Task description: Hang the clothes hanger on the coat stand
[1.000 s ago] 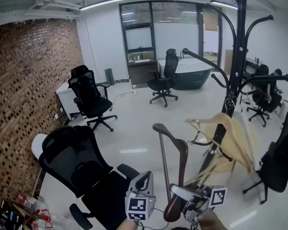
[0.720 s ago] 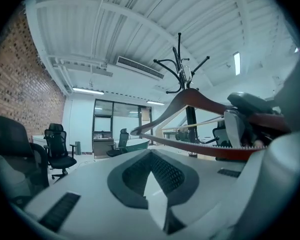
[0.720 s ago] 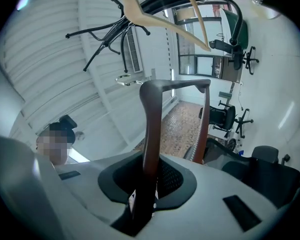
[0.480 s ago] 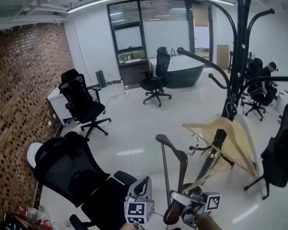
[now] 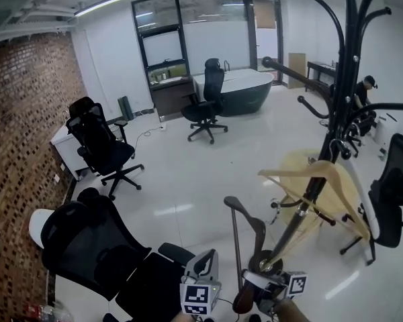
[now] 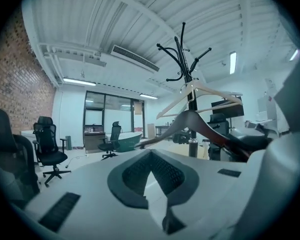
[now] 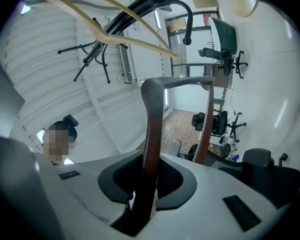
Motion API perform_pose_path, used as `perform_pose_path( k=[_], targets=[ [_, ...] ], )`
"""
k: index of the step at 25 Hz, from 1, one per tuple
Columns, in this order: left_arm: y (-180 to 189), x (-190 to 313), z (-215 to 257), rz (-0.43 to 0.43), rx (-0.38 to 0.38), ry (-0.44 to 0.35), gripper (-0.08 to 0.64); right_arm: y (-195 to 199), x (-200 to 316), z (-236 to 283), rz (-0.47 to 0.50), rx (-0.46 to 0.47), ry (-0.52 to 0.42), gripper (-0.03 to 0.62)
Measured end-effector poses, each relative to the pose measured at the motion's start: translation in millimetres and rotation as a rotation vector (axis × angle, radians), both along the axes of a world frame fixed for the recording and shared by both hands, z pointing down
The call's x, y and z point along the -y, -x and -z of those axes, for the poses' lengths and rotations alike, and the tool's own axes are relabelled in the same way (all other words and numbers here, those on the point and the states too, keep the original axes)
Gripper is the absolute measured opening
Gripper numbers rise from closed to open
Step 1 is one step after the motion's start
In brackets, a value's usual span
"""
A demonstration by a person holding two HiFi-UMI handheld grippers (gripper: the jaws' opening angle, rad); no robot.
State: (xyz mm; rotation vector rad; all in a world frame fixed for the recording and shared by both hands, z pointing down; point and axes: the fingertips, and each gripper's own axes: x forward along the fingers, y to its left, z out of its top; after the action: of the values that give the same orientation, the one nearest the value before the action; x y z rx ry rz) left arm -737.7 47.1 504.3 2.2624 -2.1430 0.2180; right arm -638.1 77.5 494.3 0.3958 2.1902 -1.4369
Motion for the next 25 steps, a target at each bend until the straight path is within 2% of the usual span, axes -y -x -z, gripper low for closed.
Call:
perform_pose_path(
  k=[4, 8, 14, 25],
  targets=[
    [23.1, 12.1, -17.6, -0.082, -0.023, 0.008, 0.017, 26.5, 17.9, -32.0, -0.06, -0.005, 0.029, 0.041],
    [16.0, 15.6, -3.3, -0.145, -0.04, 0.008, 0.017, 23.7, 39.6, -40.8, -0.116, -0.032, 0.084, 0.04],
    [-0.7, 22.1, 1.4, -0.184, -0.044, 0.025, 0.017, 6.5, 68.4, -65.9, -0.162, -0.075, 0.127, 0.04],
    [-19.0, 52.2, -14.4, -0.199, -0.059, 0.051, 0.017, -3.7, 112.6, -93.3, -0.154, -0.118, 0.132, 0.04]
  ],
)
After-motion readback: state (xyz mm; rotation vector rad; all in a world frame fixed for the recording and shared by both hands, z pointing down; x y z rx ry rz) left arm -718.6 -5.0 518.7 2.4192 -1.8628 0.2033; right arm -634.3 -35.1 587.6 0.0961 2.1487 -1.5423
